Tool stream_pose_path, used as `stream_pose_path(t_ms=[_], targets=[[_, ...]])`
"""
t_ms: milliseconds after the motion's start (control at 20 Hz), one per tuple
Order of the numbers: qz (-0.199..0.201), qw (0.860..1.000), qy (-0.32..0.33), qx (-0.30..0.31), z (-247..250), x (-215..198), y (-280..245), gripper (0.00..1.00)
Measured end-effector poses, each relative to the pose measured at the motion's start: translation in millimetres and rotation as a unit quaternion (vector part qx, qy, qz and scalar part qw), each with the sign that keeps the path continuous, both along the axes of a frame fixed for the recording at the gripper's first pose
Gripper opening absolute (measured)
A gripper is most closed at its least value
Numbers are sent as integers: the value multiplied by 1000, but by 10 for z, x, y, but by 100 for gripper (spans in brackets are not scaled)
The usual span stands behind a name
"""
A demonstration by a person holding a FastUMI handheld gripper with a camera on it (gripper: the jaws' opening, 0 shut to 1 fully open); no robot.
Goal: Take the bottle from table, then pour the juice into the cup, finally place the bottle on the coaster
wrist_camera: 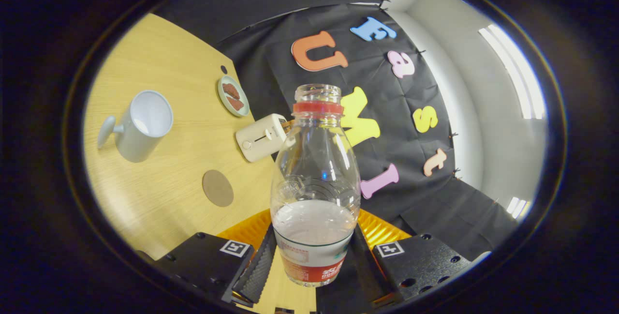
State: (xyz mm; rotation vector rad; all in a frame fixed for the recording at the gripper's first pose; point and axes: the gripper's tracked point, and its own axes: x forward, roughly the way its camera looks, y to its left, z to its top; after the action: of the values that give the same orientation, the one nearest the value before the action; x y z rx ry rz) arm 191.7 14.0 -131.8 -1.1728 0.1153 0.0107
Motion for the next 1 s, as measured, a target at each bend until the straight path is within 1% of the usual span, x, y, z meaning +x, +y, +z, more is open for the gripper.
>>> stream_pose_path(t_ms=[300,450,750,1000], targets=[[11,996,-15,-82,-74,20,204,80],[24,992,-25,-118,-86,48,312,80],[23,983,-42,-179,-116,41,352,80],[22,975,-53,-216,-119,49,341,80]])
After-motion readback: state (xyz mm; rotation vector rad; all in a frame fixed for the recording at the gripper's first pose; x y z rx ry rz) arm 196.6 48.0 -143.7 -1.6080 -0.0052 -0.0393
